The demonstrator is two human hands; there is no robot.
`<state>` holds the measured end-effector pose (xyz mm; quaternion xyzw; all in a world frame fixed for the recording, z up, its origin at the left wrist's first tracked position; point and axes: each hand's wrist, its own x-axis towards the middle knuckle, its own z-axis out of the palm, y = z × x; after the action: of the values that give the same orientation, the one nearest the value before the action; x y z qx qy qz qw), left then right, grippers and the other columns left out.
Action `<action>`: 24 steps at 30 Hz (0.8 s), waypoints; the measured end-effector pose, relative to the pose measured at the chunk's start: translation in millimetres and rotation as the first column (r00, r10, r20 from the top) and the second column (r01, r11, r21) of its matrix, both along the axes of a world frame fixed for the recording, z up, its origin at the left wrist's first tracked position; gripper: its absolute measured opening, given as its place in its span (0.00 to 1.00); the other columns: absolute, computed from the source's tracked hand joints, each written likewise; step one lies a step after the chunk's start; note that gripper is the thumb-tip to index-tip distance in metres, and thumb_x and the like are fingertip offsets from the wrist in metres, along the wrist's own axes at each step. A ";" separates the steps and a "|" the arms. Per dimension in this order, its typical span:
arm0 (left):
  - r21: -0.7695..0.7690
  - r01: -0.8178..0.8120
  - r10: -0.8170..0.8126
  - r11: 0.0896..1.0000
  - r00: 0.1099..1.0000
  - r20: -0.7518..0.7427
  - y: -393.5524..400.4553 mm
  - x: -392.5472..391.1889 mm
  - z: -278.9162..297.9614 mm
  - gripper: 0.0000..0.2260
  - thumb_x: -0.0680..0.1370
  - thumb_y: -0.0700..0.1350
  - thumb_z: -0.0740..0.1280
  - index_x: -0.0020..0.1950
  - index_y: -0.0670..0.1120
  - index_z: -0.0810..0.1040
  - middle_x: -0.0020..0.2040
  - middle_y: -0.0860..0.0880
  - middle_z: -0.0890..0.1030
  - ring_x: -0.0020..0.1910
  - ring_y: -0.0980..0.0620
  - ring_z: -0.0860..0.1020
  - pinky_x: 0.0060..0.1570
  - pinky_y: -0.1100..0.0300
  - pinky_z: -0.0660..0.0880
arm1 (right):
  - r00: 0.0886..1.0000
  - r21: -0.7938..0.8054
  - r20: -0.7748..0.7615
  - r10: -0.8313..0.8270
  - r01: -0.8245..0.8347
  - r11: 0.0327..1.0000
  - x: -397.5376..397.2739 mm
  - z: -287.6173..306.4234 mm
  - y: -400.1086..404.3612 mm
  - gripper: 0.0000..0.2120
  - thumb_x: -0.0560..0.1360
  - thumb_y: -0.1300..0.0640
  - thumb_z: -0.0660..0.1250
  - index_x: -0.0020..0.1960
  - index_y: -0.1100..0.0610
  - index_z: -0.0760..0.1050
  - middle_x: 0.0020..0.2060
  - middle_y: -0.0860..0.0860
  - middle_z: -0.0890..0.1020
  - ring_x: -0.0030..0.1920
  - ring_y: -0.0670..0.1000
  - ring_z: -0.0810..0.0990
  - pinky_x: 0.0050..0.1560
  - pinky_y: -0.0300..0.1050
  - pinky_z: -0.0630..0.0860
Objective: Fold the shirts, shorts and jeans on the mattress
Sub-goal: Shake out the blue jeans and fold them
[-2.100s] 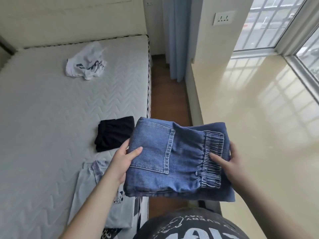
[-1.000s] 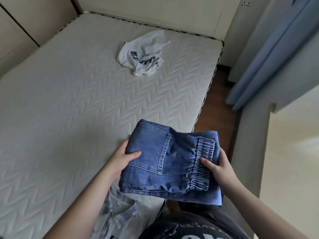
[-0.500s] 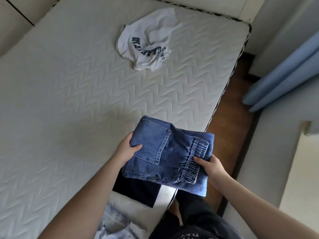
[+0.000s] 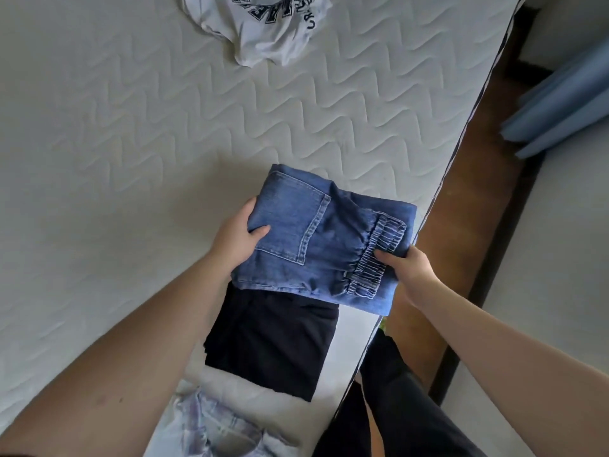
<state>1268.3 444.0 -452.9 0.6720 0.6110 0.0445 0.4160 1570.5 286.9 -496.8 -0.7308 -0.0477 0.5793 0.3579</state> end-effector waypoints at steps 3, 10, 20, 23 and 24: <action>0.044 0.045 -0.043 0.998 0.999 -0.033 33.2 0.7 -16.8 0.29 0.77 0.46 0.71 0.76 0.53 0.64 0.62 0.55 0.79 0.57 0.54 0.77 0.53 0.62 0.69 | 0.999 0.013 -0.035 -0.042 0.043 0.999 2.0 -17.2 24.0 0.15 0.68 0.63 0.78 0.53 0.59 0.79 0.48 0.53 0.86 0.46 0.54 0.86 0.51 0.52 0.81; 0.056 0.098 -0.094 0.994 0.993 -0.066 73.2 16.5 -63.0 0.29 0.77 0.44 0.71 0.76 0.49 0.66 0.64 0.47 0.79 0.62 0.45 0.77 0.59 0.57 0.70 | 0.999 -0.057 -0.008 -0.045 0.045 0.997 4.3 -58.9 56.5 0.14 0.69 0.61 0.78 0.51 0.56 0.77 0.48 0.52 0.84 0.49 0.55 0.84 0.53 0.53 0.79; -0.057 -0.257 0.244 0.965 0.954 -0.174 11.6 -2.4 -112.8 0.37 0.75 0.56 0.71 0.77 0.47 0.58 0.68 0.41 0.71 0.65 0.41 0.73 0.63 0.42 0.72 | 0.916 -0.366 0.256 0.309 -0.204 0.908 -24.0 -76.0 19.0 0.28 0.72 0.29 0.62 0.57 0.52 0.70 0.45 0.49 0.79 0.43 0.50 0.79 0.36 0.45 0.72; -0.112 -0.359 0.346 0.927 0.930 -0.123 -17.8 -21.3 -115.6 0.38 0.72 0.63 0.69 0.76 0.49 0.61 0.69 0.44 0.72 0.65 0.42 0.74 0.63 0.41 0.73 | 0.914 -0.404 0.256 0.314 -0.194 0.894 -40.2 -76.6 -7.2 0.30 0.73 0.30 0.61 0.61 0.53 0.70 0.45 0.48 0.78 0.42 0.49 0.79 0.34 0.44 0.71; -0.128 -0.374 0.363 0.919 0.926 -0.100 -27.8 -27.0 -115.5 0.39 0.70 0.65 0.68 0.76 0.50 0.62 0.69 0.46 0.72 0.66 0.43 0.74 0.63 0.42 0.73 | 0.915 -0.417 0.248 0.318 -0.196 0.888 -45.3 -75.8 -15.9 0.30 0.73 0.31 0.62 0.61 0.54 0.70 0.45 0.48 0.78 0.42 0.49 0.79 0.34 0.43 0.72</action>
<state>1241.4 416.1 -568.4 0.5143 0.7432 0.0527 0.4247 1525.1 271.0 -572.6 -0.8551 -0.0866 0.4980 0.1151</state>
